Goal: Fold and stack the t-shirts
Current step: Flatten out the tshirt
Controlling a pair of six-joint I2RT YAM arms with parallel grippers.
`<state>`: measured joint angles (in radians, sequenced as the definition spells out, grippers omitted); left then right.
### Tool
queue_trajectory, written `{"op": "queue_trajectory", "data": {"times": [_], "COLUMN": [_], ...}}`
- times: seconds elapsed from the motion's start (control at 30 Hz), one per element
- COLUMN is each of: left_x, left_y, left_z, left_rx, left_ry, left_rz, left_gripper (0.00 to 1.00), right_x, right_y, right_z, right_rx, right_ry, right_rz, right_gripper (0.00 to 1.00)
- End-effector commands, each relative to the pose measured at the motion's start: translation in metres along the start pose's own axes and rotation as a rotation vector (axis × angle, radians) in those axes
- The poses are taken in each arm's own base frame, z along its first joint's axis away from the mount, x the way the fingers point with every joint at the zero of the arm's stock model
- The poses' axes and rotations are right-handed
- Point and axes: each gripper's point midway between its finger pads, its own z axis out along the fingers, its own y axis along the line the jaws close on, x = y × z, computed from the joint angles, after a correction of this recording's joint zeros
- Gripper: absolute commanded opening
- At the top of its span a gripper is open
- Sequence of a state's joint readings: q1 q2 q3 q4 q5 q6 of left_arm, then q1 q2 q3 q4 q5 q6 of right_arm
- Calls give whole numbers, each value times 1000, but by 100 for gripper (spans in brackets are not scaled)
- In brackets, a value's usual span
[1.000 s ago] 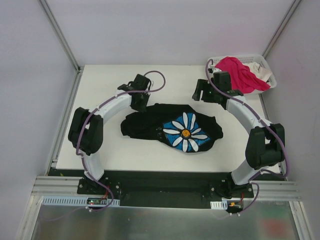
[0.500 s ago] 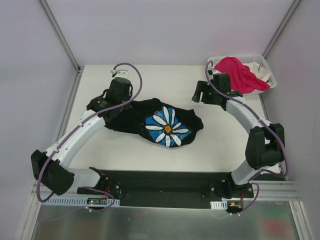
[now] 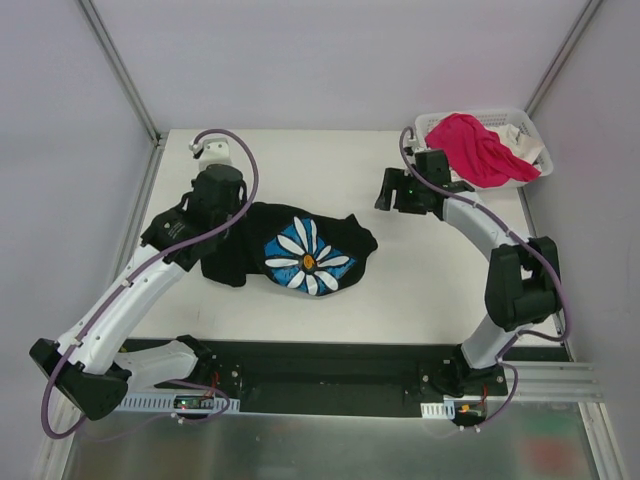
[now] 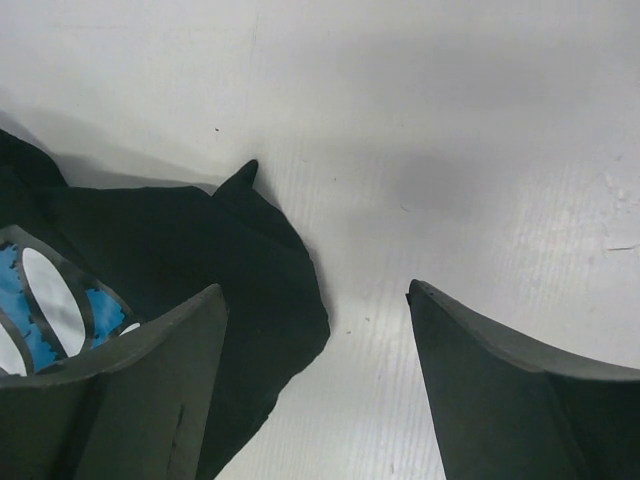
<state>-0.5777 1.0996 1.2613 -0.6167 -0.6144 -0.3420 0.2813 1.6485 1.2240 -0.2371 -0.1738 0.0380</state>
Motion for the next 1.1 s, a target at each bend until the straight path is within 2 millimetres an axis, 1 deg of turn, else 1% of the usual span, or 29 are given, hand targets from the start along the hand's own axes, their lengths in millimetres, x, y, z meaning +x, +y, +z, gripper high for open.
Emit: {"op": "queue_trajectory", "data": {"times": [0.0,0.03,0.07,0.17,0.2,0.23,0.27,0.33,0.37,0.5,0.53,0.63,0.67,0.7,0.73,0.83,0.87,0.93,1.07], "left_x": [-5,-4,-3,2,4,6,8,6,5,1,1,2,3,5,7,12,13,11,5], "left_y": [-2,-3,-6,-6,-4,-3,-2,0,1,1,-1,-6,-8,-9,-11,-13,-14,-15,-15], "left_z": [-10,-11,-12,-11,-10,-8,-7,-8,-7,-6,-5,0,2,3,7,13,14,15,13], "left_rx": [0,14,29,23,9,-1,-6,-19,-22,-35,-33,-32,-29,-32,-34,-43,-44,-47,-40], "left_ry": [-24,-21,-15,-9,-9,-5,-4,-13,-15,-23,-20,-6,1,7,17,34,36,30,9], "left_rz": [-25,-26,-26,-15,-9,-5,-3,-11,-11,-17,-15,-3,1,8,16,29,31,26,20], "left_gripper": [0,0,0,2,4,8,22,37,51,76,79,81,81,81,80,80,80,79,79], "right_x": [13,15,21,25,25,25,28,28,28,33,33,42,48,52,50,60,65,71,85], "right_y": [20,23,28,40,43,45,47,49,50,55,57,69,80,84,90,104,112,115,107], "right_z": [17,19,23,24,24,23,23,19,18,14,14,15,15,15,13,14,14,17,24], "right_rx": [-35,-33,-27,-56,-61,-65,-66,-68,-70,-72,-74,-92,-102,-100,-103,-116,-134,-131,-107], "right_ry": [87,90,105,107,105,102,105,99,97,103,102,124,133,146,143,163,172,182,203], "right_rz": [-29,-48,-65,-68,-71,-73,-78,-82,-85,-103,-106,-130,-158,-173,-192,-212,-224,-232,-214], "right_gripper": [76,77,77,77,77,77,77,77,77,77,77,77,77,77,77,77,77,77,77]}}
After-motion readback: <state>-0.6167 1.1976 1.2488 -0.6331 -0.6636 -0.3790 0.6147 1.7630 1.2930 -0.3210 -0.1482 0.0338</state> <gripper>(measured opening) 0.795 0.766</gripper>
